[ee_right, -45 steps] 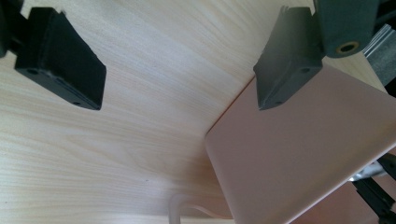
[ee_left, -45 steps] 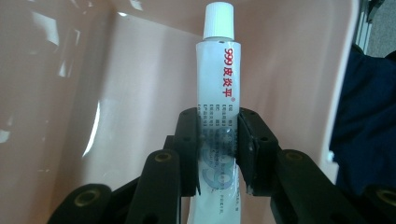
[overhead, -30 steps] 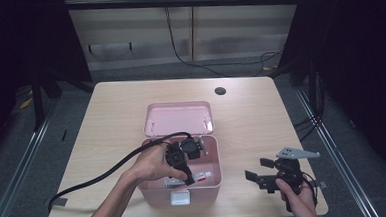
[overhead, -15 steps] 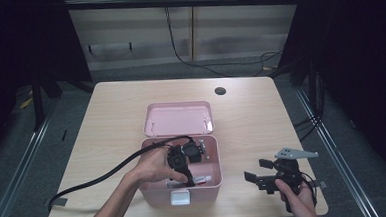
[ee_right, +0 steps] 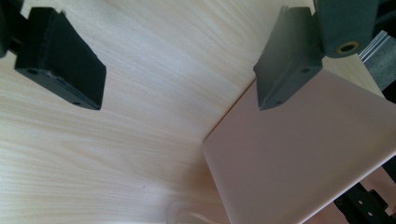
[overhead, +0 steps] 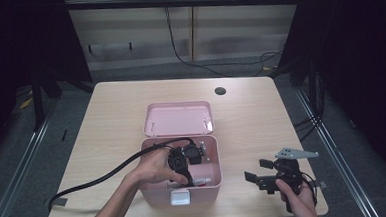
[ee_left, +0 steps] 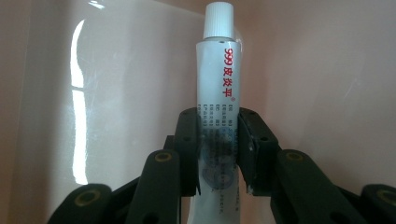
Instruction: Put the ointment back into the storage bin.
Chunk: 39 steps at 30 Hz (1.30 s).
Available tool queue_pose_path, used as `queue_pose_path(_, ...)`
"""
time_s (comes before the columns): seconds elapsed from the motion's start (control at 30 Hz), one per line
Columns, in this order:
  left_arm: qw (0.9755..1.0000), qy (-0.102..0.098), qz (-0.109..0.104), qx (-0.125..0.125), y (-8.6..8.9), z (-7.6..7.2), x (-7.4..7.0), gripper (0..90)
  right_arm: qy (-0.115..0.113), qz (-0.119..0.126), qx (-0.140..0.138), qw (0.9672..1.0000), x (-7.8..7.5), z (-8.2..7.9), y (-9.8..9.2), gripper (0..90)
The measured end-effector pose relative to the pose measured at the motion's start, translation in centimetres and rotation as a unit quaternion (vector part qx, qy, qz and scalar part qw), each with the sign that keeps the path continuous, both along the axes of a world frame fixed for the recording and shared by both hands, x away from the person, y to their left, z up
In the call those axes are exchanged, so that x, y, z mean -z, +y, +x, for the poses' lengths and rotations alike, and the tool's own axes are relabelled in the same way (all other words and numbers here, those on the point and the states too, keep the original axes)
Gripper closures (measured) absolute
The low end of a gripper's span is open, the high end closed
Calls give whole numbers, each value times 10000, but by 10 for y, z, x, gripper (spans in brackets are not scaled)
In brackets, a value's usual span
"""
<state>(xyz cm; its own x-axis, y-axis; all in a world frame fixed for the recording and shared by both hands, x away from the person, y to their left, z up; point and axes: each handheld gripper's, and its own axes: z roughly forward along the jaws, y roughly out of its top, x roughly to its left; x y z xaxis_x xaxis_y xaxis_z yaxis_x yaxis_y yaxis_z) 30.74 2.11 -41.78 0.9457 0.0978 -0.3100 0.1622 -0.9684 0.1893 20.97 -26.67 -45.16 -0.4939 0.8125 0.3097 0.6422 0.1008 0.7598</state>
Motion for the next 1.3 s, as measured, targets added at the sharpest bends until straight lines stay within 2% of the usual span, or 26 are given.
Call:
queue_pose_path(0.63, 9998, 192, 5, 76, -3, 0, 12, 709, -2, -4, 14, 10000, 0, 0, 0, 161)
queue_pose_path(0.8, 9995, 276, 112, 58, -4, 1, 18, 708, -10, 3, 4, 10000, 0, 0, 0, 161)
queue_pose_path(0.87, 9993, 298, 237, 65, -4, 3, 22, 708, 26, -18, 22, 10000, 0, 0, 0, 161)
queue_pose_path(0.93, 9992, 336, 231, 29, -3, 4, 25, 708, 39, -44, 15, 10000, 0, 0, 0, 161)
queue_pose_path(0.97, 9989, 430, 190, 16, -1, 5, 27, 708, 40, -53, 5, 10000, 1, 0, 0, 161)
queue_pose_path(1.1, 9988, 358, 348, -6, 0, 5, 32, 707, 44, -54, -17, 10000, 1, 0, 0, 161)
queue_pose_path(1.2, 9985, 429, 342, 54, -2, 4, 33, 707, 41, -52, -1, 10000, 1, 0, 0, 161)
queue_pose_path(1.3, 9978, 495, 423, 108, -3, 4, 35, 701, 43, -44, 2, 10000, 1, 0, 0, 161)
